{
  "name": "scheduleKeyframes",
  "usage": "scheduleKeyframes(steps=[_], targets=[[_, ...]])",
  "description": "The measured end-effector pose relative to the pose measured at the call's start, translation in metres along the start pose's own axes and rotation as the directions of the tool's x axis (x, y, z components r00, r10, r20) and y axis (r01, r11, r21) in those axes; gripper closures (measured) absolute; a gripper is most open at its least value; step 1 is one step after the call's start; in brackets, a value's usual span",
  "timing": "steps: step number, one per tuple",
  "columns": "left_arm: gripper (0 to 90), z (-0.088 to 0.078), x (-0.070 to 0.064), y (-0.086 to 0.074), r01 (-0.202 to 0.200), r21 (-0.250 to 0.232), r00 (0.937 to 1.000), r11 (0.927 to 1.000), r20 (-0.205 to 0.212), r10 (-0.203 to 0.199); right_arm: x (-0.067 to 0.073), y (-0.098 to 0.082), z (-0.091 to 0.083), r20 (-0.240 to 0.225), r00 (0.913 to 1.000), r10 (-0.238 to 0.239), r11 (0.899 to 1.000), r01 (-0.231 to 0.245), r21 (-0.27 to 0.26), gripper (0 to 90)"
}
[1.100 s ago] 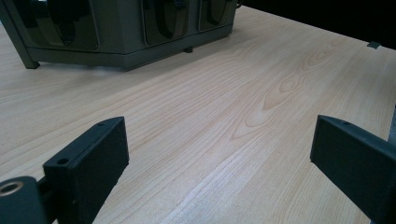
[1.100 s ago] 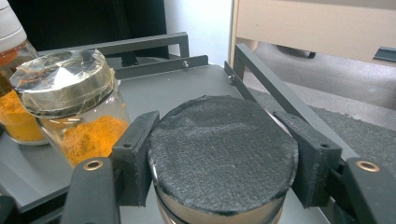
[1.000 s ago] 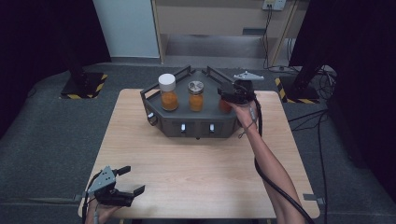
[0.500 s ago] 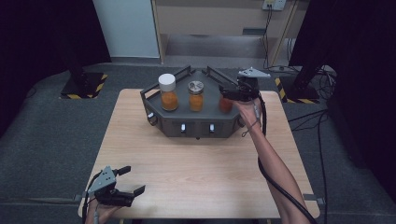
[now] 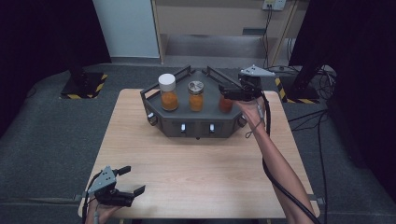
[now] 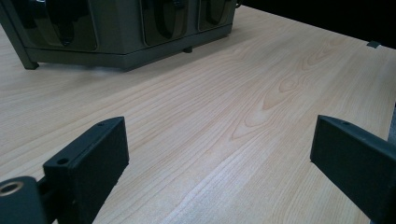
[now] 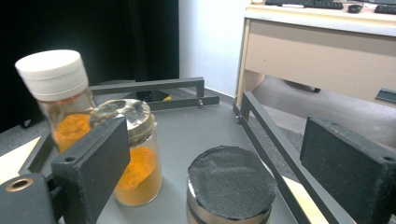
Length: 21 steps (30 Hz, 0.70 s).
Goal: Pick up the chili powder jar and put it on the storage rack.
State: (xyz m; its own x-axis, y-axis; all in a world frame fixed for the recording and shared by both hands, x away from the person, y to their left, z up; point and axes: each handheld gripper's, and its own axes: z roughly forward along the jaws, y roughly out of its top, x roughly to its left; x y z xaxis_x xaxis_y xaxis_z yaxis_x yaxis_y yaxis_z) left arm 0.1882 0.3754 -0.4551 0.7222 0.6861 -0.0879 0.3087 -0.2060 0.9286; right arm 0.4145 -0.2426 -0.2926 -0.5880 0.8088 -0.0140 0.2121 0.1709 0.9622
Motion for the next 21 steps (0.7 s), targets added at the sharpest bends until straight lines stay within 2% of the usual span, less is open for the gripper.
scheduleKeyframes(steps=[12, 21], targets=[[3.5, 0.0, 0.0, 0.0, 0.001, 0.0, 1.0, 1.0, -0.002, -0.001, 0.004, -0.001, -0.028, -0.058, 0.997, -0.053, 0.999, 0.052, -0.003, 7.6], [3.5, 0.0, 0.0, 0.0, 0.003, -0.001, 1.0, 1.0, -0.002, -0.003, 0.004, -0.013, -0.052, -0.113, 0.9919, -0.057, 0.998, 0.055, -0.019, 7.6]])
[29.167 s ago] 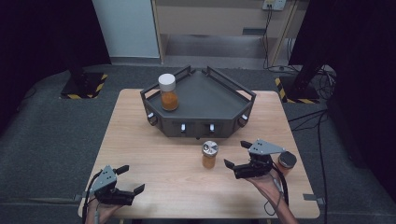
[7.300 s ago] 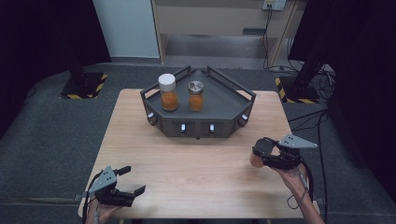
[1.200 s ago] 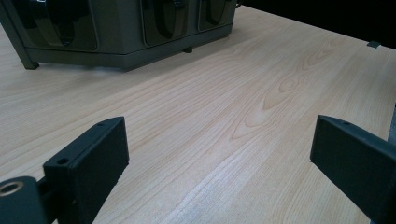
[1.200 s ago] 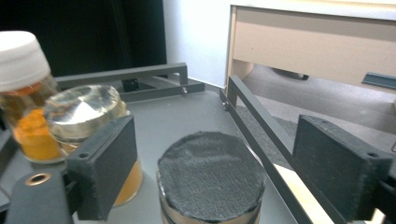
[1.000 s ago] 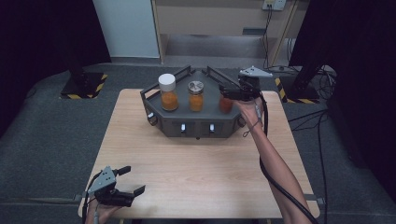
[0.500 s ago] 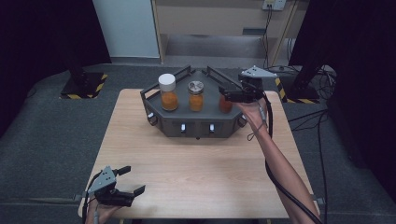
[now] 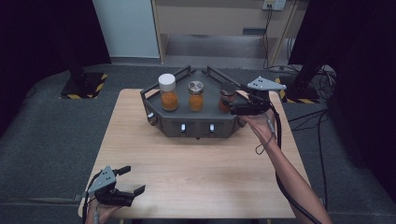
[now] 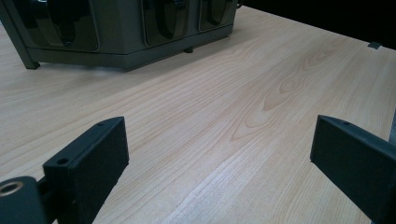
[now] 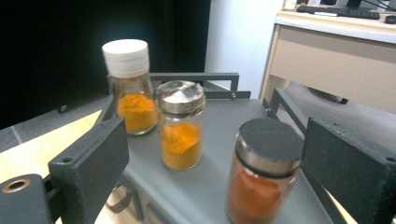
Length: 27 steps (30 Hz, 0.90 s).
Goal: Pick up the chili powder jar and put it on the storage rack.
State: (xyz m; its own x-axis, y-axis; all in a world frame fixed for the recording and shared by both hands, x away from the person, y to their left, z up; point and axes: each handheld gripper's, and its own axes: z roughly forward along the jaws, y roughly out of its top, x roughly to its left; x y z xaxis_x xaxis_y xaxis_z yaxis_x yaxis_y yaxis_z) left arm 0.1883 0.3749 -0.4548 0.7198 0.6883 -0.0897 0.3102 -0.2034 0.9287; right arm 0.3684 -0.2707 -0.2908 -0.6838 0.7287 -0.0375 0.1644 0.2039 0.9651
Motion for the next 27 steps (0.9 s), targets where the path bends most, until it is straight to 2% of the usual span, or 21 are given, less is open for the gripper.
scheduleKeyframes(steps=[10, 18, 27], targets=[[3.2, -0.002, 0.0, -0.002, 0.005, -0.021, 1.0, 0.9998, -0.006, -0.006, 0.009, -0.014, -0.02, -0.039, 0.9993, 0.0, 1.0, 0.0, -0.019, 7.6], [3.1, -0.003, 0.0, -0.004, 0.012, -0.03, 0.9999, 0.9995, -0.009, -0.012, 0.019, -0.025, -0.037, -0.047, 0.9987, -0.019, 1.0, 0.018, -0.025, 7.7], [3.0, -0.002, 0.001, -0.004, 0.011, -0.033, 0.9999, 0.9994, -0.009, -0.011, 0.025, -0.047, -0.062, -0.049, 0.9988, -0.009, 0.999, 0.007, -0.032, 7.7]])
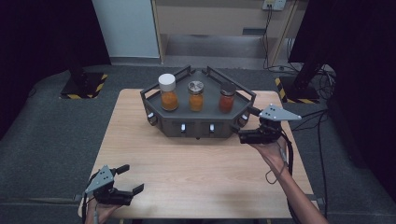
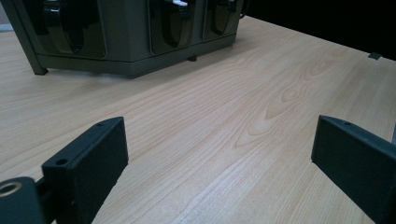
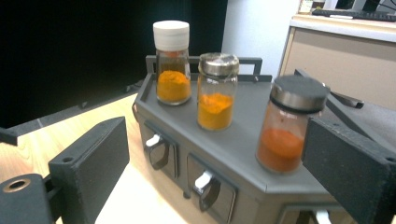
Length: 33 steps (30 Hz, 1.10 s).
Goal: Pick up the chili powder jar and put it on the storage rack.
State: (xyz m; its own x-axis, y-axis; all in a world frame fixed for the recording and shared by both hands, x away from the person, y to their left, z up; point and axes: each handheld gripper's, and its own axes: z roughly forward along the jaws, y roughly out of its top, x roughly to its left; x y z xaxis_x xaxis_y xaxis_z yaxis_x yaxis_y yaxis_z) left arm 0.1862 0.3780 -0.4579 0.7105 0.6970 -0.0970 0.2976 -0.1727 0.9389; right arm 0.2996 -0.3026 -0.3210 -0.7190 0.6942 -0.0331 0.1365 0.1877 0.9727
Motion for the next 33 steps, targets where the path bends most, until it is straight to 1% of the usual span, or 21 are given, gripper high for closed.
scheduleKeyframes(steps=[5, 8, 11, 13, 19, 21, 26, 29, 33], targets=[[2.9, -0.002, 0.0, 0.0, -0.001, -0.002, 1.0, 1.0, -0.003, 0.001, 0.004, -0.012, -0.016, 0.011, 0.9998, 0.014, 1.0, -0.014, 0.002, 7.6], [2.6, -0.002, 0.0, -0.001, 0.006, -0.009, 1.0, 0.9999, -0.002, -0.006, 0.008, -0.02, -0.024, 0.022, 0.9997, 0.012, 1.0, -0.012, 0.004, 7.6], [2.3, -0.003, 0.0, -0.001, 0.008, -0.009, 1.0, 0.9999, -0.005, -0.009, 0.009, -0.03, -0.033, 0.027, 0.9994, 0.023, 1.0, -0.024, 0.016, 7.5], [2.3, -0.003, 0.001, -0.002, 0.011, -0.014, 0.9999, 0.9999, -0.004, -0.011, 0.011, -0.035, -0.038, 0.037, 0.9991, 0.019, 0.999, -0.02, 0.026, 7.5], [2.2, -0.004, -0.001, -0.001, 0.0, -0.012, 1.0, 0.9999, -0.007, 0.0, 0.013, -0.055, -0.054, 0.058, 0.9972, 0.047, 0.998, -0.049, 0.034, 7.4], [2.2, -0.004, -0.001, -0.001, 0.001, -0.012, 0.9999, 0.9999, -0.01, -0.001, 0.014, -0.059, -0.059, 0.07, 0.9966, 0.044, 0.998, -0.046, 0.036, 7.4], [2.2, -0.005, -0.001, -0.002, 0.004, -0.014, 0.9999, 0.9999, -0.014, -0.004, 0.016, -0.069, -0.067, 0.09, 0.9949, 0.045, 0.998, -0.049, 0.045, 7.4], [2.2, -0.005, -0.001, -0.002, 0.005, -0.014, 0.9998, 0.9999, -0.018, -0.005, 0.017, -0.076, -0.071, 0.095, 0.9938, 0.058, 0.997, -0.062, 0.043, 7.4], [2.3, -0.005, -0.001, -0.002, 0.009, -0.015, 0.9998, 0.9998, -0.017, -0.009, 0.021, -0.083, -0.075, 0.11, 0.9928, 0.047, 0.997, -0.053, 0.05, 7.4]])
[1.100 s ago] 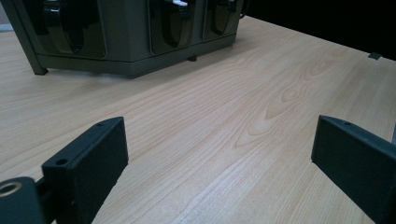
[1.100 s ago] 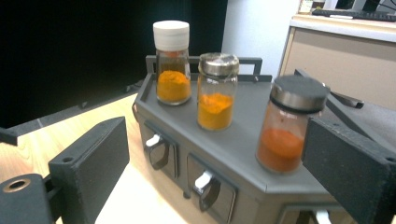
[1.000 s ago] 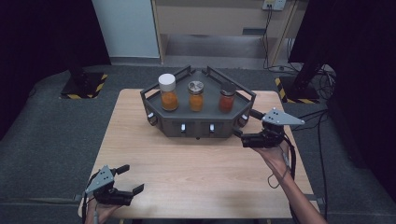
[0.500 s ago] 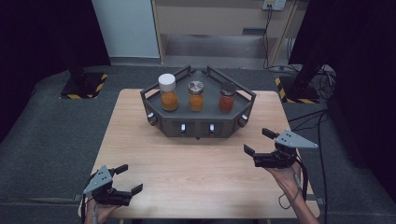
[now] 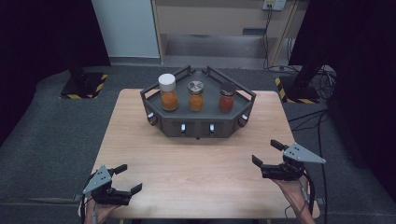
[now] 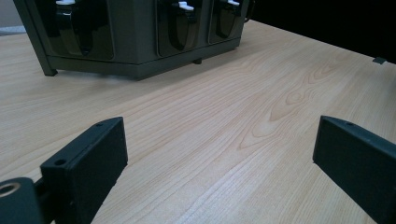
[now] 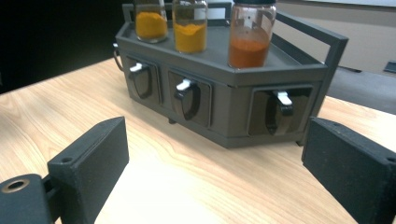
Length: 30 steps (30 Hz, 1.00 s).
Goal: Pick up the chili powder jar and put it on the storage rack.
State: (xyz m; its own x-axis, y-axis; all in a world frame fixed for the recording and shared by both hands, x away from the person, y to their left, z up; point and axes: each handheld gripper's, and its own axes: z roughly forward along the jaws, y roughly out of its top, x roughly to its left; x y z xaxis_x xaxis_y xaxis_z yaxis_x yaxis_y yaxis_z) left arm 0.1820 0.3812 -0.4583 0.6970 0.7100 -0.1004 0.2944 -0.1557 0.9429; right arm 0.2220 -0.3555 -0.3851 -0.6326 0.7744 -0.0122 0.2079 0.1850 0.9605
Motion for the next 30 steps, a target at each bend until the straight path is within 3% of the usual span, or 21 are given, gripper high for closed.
scheduleKeyframes(steps=[30], targets=[[2.6, 0.001, 0.001, 0.0, 0.013, 0.008, 0.9999, 0.9999, 0.002, -0.013, 0.004, -0.049, -0.021, 0.04, 0.9965, 0.074, 0.996, -0.075, 0.04, 7.4]])
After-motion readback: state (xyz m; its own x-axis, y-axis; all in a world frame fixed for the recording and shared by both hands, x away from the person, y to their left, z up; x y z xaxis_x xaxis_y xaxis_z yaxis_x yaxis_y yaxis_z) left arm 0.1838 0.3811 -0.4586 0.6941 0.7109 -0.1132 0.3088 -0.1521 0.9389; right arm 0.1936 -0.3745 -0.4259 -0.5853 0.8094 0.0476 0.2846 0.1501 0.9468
